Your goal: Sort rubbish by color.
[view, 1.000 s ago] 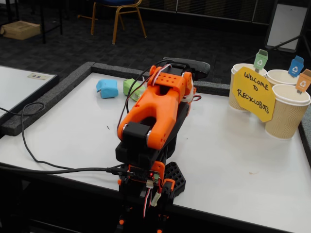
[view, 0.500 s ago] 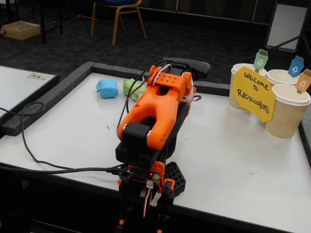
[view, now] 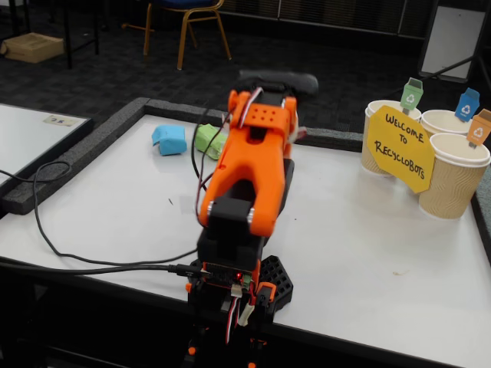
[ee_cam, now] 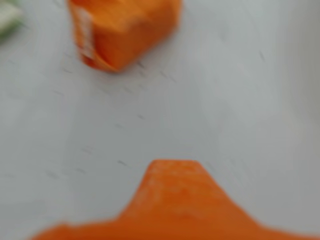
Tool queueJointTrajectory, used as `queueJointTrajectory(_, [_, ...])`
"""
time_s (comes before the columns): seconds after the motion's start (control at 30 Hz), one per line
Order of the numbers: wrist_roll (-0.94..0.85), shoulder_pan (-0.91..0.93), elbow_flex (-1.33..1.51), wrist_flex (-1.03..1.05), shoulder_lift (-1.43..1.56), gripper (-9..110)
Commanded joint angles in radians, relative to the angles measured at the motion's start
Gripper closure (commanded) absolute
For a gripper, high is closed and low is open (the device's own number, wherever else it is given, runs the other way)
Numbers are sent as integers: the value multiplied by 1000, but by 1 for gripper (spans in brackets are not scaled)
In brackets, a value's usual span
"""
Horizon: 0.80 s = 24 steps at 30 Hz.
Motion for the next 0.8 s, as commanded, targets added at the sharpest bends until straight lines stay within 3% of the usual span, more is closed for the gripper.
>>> queueJointTrajectory(0.0, [11, -78, -206, 9, 31, 101])
queueJointTrajectory(0.43, [8, -173, -476, 8, 29, 101])
queueJointTrajectory(0.77, [17, -256, -517, 35, -15, 101])
